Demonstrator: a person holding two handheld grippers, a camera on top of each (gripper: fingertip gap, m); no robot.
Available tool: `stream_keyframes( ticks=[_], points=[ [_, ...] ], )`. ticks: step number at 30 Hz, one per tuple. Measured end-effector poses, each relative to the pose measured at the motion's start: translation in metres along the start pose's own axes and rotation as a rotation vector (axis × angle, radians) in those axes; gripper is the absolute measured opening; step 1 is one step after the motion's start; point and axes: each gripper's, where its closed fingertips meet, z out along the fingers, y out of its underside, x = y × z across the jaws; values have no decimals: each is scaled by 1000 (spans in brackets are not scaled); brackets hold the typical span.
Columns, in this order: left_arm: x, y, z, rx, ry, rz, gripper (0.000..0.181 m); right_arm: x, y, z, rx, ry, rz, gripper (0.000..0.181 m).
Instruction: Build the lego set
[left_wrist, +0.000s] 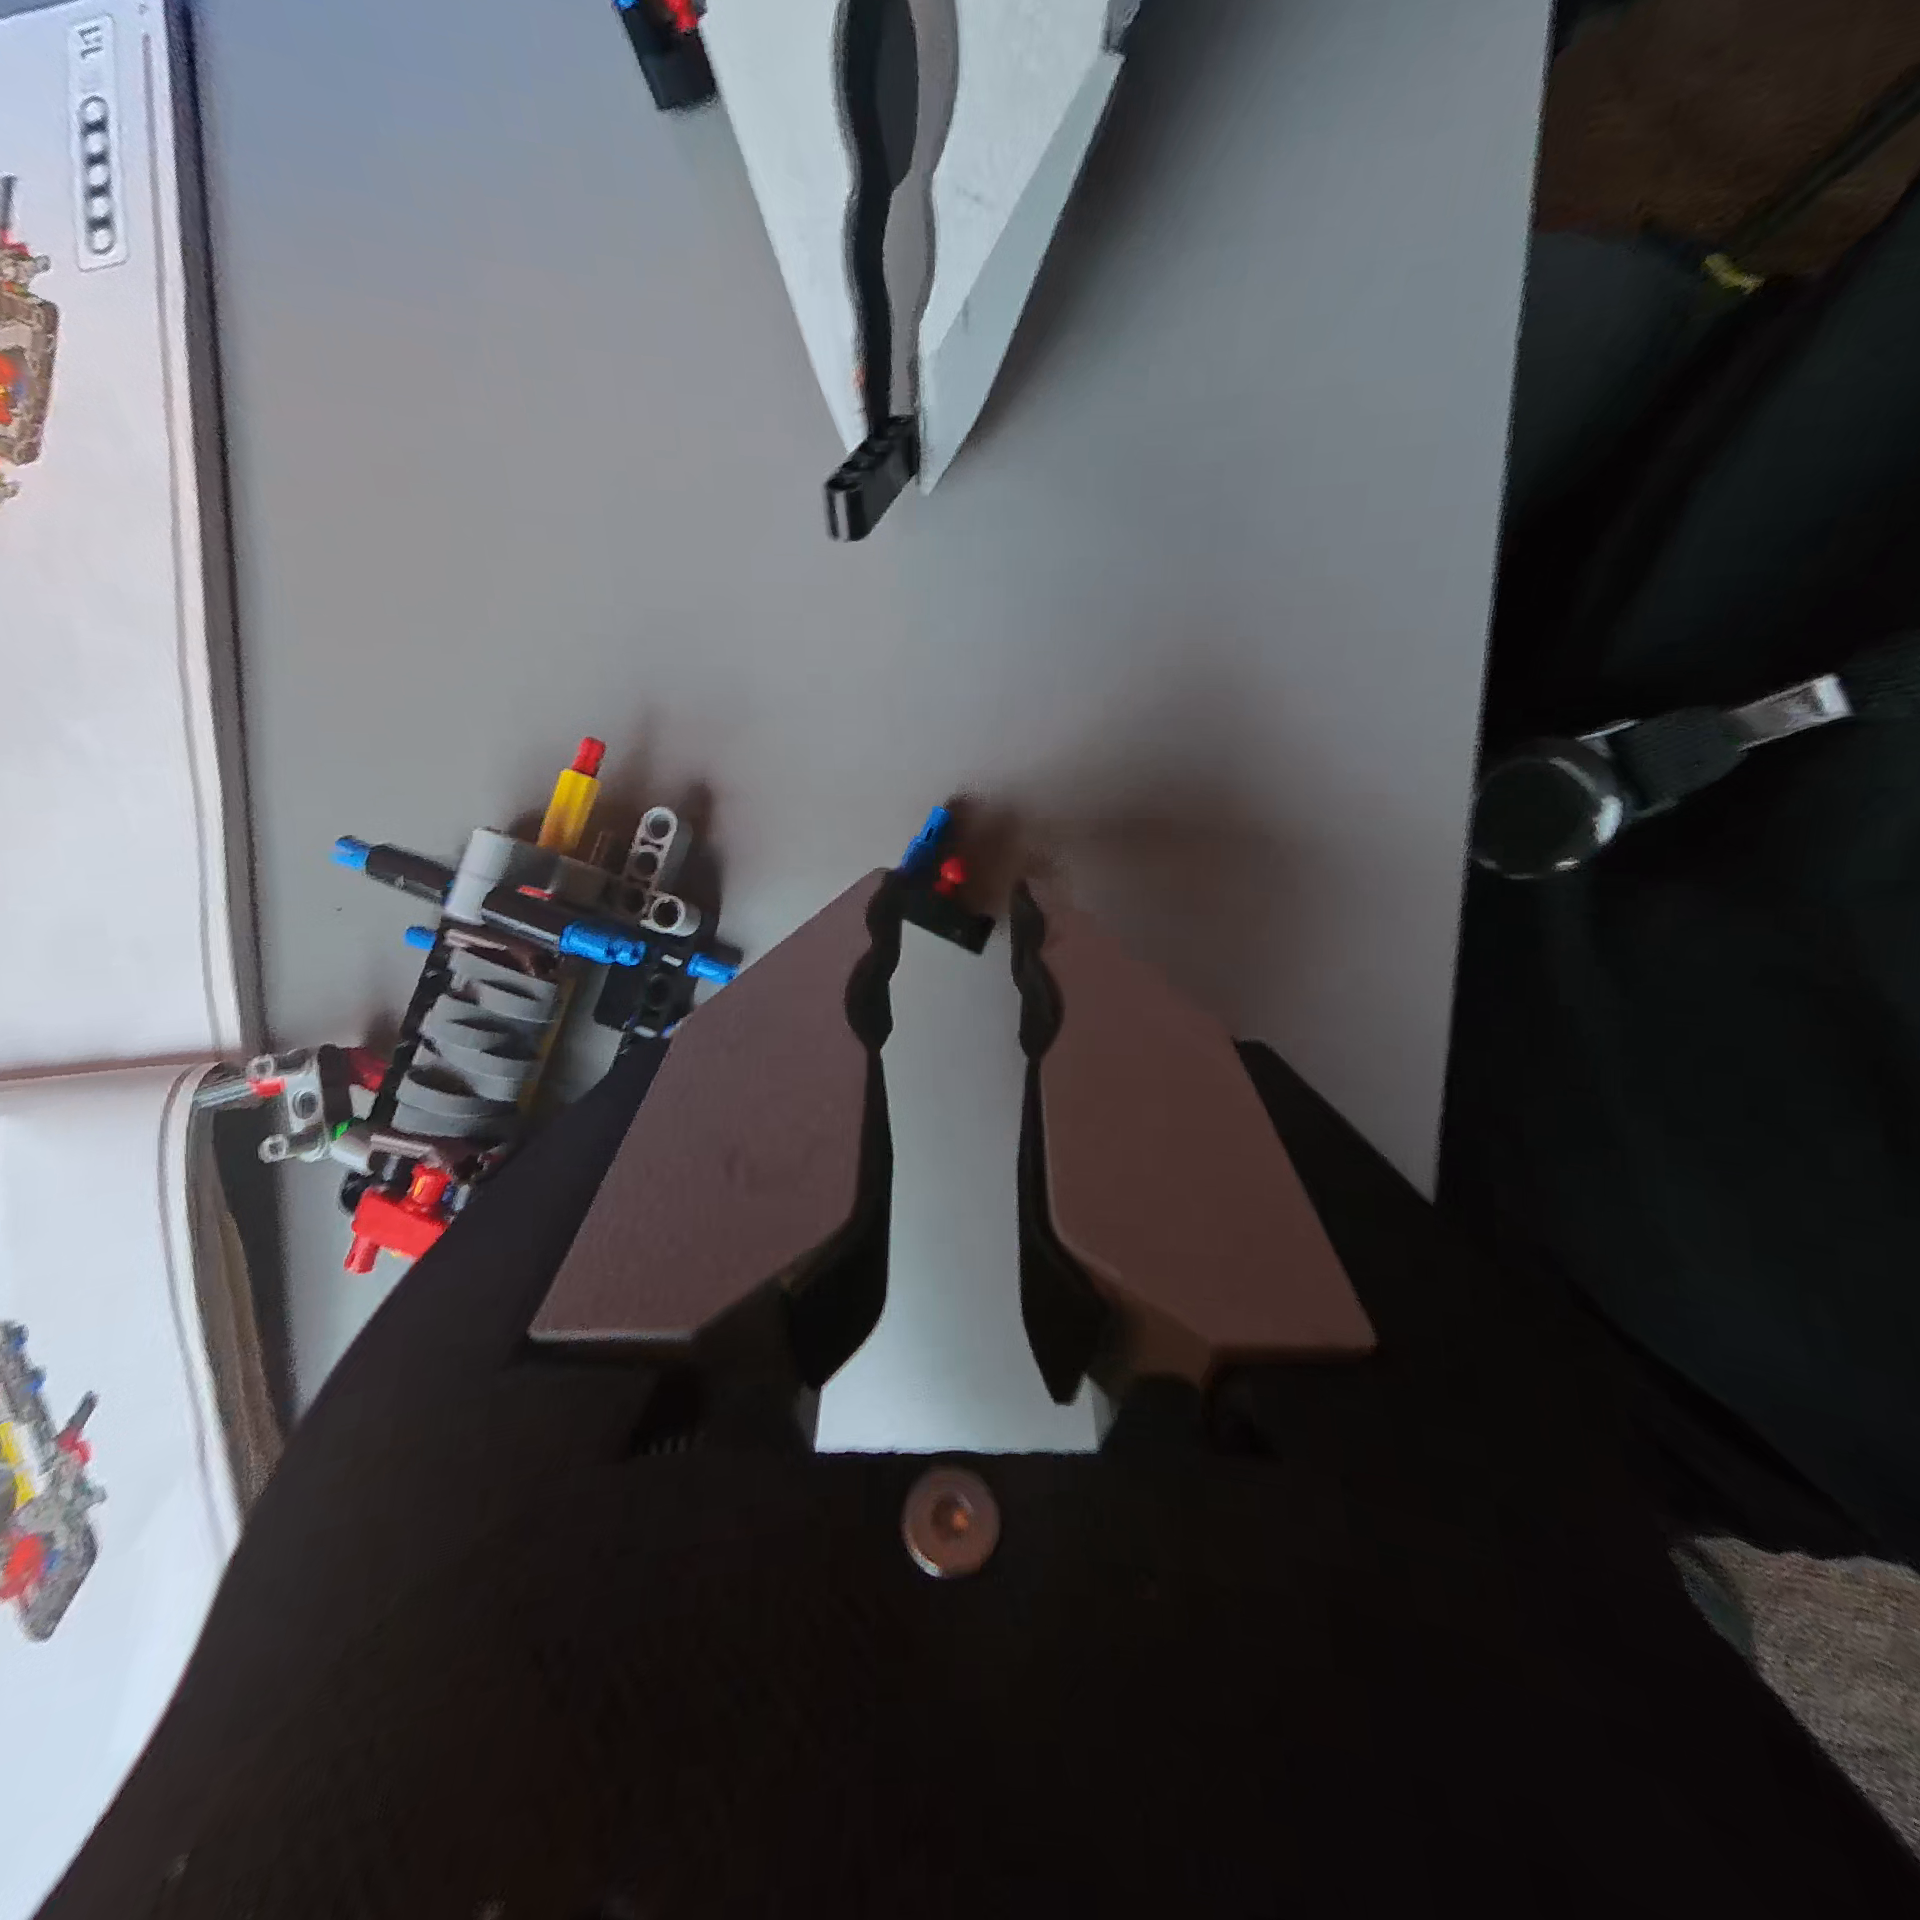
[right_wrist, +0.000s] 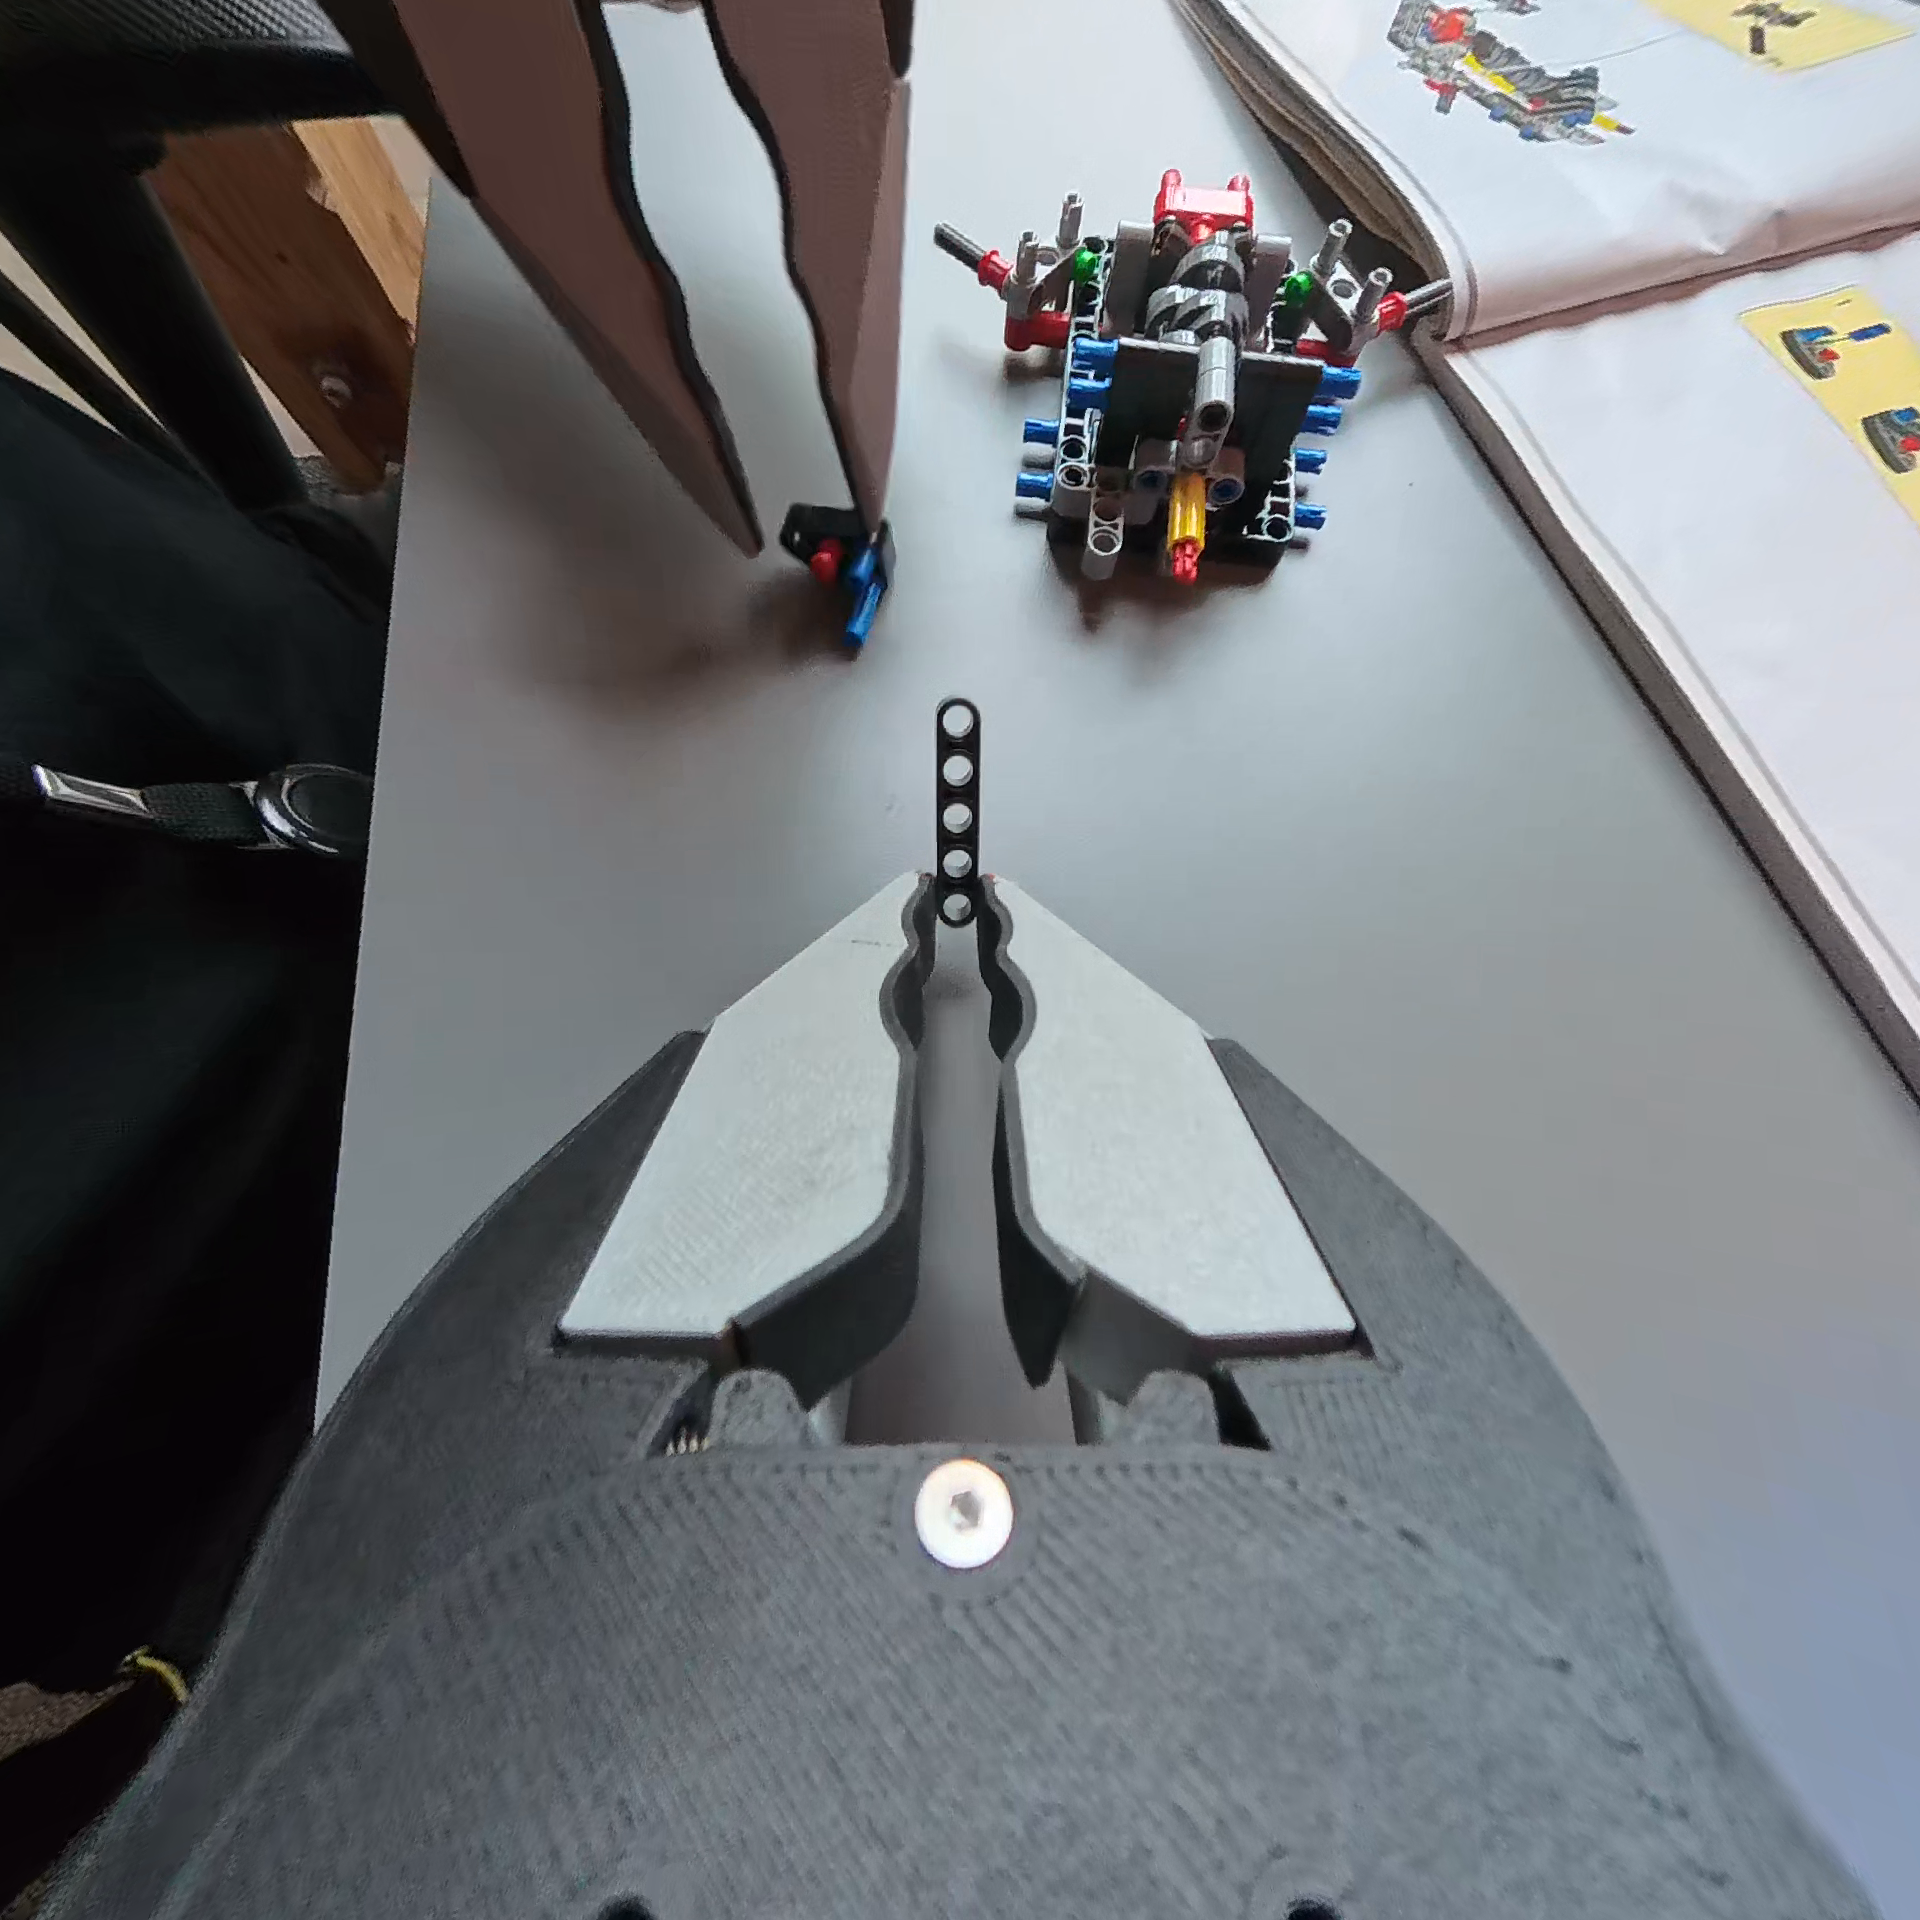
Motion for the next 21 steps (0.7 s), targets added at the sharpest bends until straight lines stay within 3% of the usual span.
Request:
stream_keyframes(
  ticks=[7,12,15,19,21],
  points=[
    [-2,8,4,-41,-11,-10,21,-1,1,-1,-2,-6,2,4],
    [-4,11,2,12,-16,-67,21,-2,1,0,-4,-5,-5,4],
    [-1,1,3,132,13,-127,21,-2,0,-1,3,-13,-2,4],
    [16,-51,-1,469,220,-303,21,-12,-18,-9,120,-112,74,4],
    [16,-56,3,473,233,-324,21,-8,-17,-10,121,-119,146,4]
  ],
)
